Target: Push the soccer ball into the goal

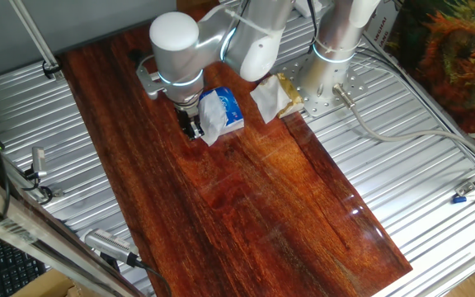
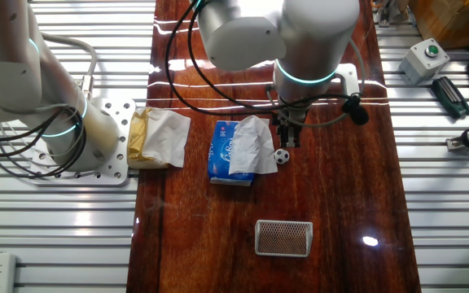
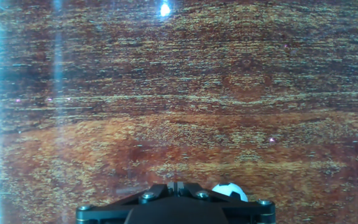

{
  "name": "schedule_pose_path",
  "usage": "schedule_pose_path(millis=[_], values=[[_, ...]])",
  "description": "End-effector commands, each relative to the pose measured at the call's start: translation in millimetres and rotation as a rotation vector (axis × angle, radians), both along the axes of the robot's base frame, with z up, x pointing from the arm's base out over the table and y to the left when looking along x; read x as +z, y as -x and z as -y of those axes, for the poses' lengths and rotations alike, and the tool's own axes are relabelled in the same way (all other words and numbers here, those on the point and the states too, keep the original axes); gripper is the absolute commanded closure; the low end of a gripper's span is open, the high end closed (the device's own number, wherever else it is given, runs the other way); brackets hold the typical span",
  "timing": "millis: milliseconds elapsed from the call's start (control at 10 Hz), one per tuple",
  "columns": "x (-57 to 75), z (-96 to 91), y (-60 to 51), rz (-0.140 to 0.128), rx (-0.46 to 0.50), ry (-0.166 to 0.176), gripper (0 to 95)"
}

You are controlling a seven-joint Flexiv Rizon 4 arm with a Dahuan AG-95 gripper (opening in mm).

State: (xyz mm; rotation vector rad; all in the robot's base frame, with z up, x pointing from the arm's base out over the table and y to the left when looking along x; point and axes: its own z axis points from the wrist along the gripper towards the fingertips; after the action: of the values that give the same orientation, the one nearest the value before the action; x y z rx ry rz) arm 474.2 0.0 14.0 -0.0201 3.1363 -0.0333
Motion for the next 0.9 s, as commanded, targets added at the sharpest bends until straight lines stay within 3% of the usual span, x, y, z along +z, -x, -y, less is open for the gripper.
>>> schedule_pose_path(millis=[100,600,900], values=[[0.4,-0.1,0.5,0.001,0.004,-0.006,95.0],[0.3,-0.2,1.0,0.003,0.024,-0.006,95.0],[0.3,-0.2,1.0,-0.003,0.129,-0.018,95.0]])
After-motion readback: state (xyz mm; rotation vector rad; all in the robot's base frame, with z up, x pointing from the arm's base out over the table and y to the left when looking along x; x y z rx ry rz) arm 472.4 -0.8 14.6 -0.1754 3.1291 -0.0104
